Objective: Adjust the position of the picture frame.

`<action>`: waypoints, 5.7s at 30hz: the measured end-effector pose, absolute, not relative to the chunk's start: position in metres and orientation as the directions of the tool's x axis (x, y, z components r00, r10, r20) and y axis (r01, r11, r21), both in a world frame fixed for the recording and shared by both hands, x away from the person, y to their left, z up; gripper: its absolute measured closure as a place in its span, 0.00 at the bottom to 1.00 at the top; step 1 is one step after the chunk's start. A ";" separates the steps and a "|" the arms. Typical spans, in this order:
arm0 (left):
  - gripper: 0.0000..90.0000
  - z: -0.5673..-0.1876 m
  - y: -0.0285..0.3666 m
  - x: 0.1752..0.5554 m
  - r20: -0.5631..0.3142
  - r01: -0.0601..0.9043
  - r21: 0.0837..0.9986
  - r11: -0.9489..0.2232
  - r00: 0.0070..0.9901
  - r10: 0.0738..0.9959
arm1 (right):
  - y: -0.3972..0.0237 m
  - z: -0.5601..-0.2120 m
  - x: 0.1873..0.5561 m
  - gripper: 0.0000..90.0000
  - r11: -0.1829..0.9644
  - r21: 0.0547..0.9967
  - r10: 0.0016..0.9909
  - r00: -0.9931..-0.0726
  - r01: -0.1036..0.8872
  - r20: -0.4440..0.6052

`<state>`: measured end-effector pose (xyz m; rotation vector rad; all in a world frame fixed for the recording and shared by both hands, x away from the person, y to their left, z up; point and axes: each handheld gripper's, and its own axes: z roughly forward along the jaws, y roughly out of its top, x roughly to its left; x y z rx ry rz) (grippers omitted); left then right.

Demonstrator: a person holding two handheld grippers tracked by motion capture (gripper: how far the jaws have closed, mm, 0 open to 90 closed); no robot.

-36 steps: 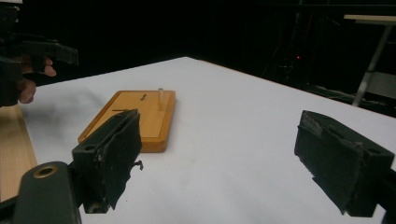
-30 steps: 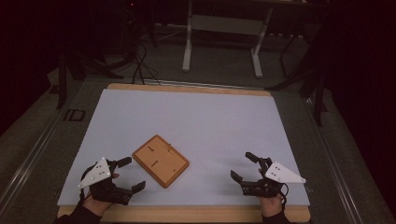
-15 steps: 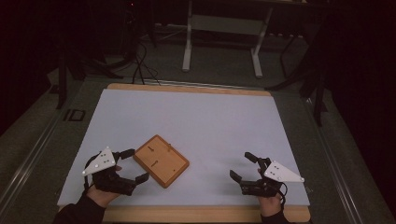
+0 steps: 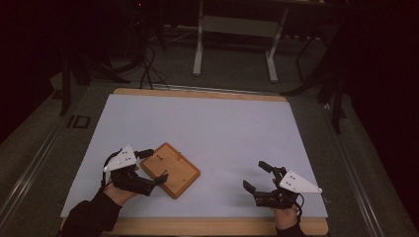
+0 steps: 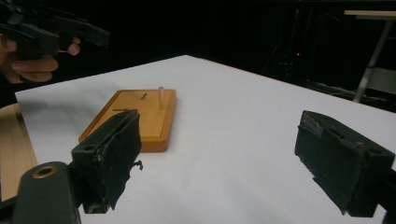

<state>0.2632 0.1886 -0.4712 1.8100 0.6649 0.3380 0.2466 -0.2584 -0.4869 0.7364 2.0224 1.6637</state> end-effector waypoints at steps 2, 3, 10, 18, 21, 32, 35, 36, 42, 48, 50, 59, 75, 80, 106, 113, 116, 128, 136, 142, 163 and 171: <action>0.02 -0.472 0.187 0.265 -0.089 0.273 0.935 -0.227 0.800 0.593 | -0.258 -0.487 0.247 0.16 0.145 0.980 0.635 -0.772 0.134 0.012; 0.02 -0.474 0.183 0.269 -0.088 0.278 0.930 -0.242 0.805 0.586 | -0.258 -0.487 0.247 0.16 0.146 0.980 0.636 -0.772 0.134 0.011; 0.03 -0.484 0.169 0.286 -0.095 0.301 0.913 -0.274 0.812 0.576 | -0.258 -0.487 0.247 0.16 0.146 0.980 0.629 -0.777 0.138 0.016; 0.17 -0.493 0.163 0.303 -0.079 0.327 0.892 -0.312 0.792 0.606 | -0.258 -0.488 0.247 0.16 0.146 0.979 0.625 -0.780 0.141 0.019; 0.20 -0.498 0.161 0.311 -0.073 0.346 0.878 -0.330 0.779 0.622 | -0.258 -0.488 0.247 0.16 0.146 0.979 0.624 -0.781 0.141 0.020; 0.45 -0.512 0.148 0.329 -0.067 0.399 0.824 -0.402 0.774 0.629 | -0.259 -0.489 0.248 0.16 0.142 0.979 0.621 -0.783 0.148 0.028; 0.54 -0.515 0.144 0.332 -0.060 0.412 0.812 -0.415 0.765 0.641 | -0.258 -0.489 0.248 0.16 0.142 0.979 0.621 -0.783 0.147 0.028; 0.57 -0.516 0.143 0.333 -0.051 0.413 0.810 -0.416 0.756 0.652 | -0.258 -0.489 0.248 0.16 0.144 0.979 0.620 -0.784 0.144 0.025; 0.69 -0.516 0.141 0.339 -0.055 0.441 0.792 -0.422 0.740 0.670 | -0.258 -0.489 0.248 0.16 0.144 0.979 0.620 -0.784 0.146 0.025; 0.75 -0.518 0.140 0.342 -0.072 0.455 0.785 -0.420 0.741 0.668 | -0.258 -0.489 0.248 0.16 0.145 0.979 0.620 -0.784 0.146 0.025; 0.77 -0.519 0.138 0.342 -0.063 0.451 0.782 -0.431 0.744 0.665 | -0.258 -0.489 0.248 0.16 0.144 0.979 0.620 -0.784 0.147 0.026; 0.90 -0.524 0.132 0.346 -0.067 0.464 0.759 -0.456 0.754 0.654 | -0.259 -0.489 0.248 0.16 0.144 0.978 0.620 -0.784 0.150 0.029; 0.95 -0.526 0.134 0.345 -0.082 0.476 0.773 -0.420 0.731 0.678 | -0.256 -0.490 0.248 0.16 0.147 0.978 0.600 -0.800 0.146 0.029; 0.95 -0.523 0.134 0.343 -0.084 0.470 0.773 -0.426 0.741 0.666 | -0.256 -0.490 0.248 0.16 0.150 0.978 0.598 -0.801 0.146 0.028; 0.95 -0.459 0.120 0.332 -0.048 0.340 0.862 -0.376 0.793 0.607 | -0.257 -0.490 0.249 0.16 0.141 0.978 0.600 -0.799 0.157 0.042; 0.95 -0.448 0.101 0.338 -0.026 0.311 0.869 -0.385 0.806 0.592 | -0.259 -0.490 0.249 0.16 0.134 0.978 0.603 -0.797 0.157 0.046; 0.95 -0.448 0.096 0.341 -0.029 0.310 0.870 -0.382 0.808 0.588 | -0.259 -0.489 0.249 0.16 0.132 0.979 0.603 -0.796 0.156 0.045; 0.95 -0.457 0.072 0.359 -0.059 0.332 0.862 -0.384 0.817 0.574 | -0.263 -0.487 0.249 0.16 0.128 0.980 0.609 -0.792 0.149 0.041; 0.95 -0.468 0.056 0.369 -0.055 0.338 0.849 -0.406 0.821 0.568 | -0.267 -0.485 0.248 0.16 0.118 0.983 0.619 -0.784 0.142 0.039; 0.95 -0.475 0.044 0.375 -0.046 0.336 0.841 -0.425 0.825 0.563 | -0.268 -0.484 0.247 0.16 0.113 0.984 0.621 -0.783 0.138 0.039; 0.95 -0.497 -0.003 0.410 -0.052 0.371 0.800 -0.471 0.825 0.562 | -0.271 -0.484 0.248 0.16 0.108 0.984 0.625 -0.780 0.140 0.042; 0.95 -0.507 -0.013 0.415 -0.056 0.383 0.782 -0.492 0.829 0.557 | -0.271 -0.485 0.248 0.16 0.108 0.984 0.624 -0.780 0.145 0.046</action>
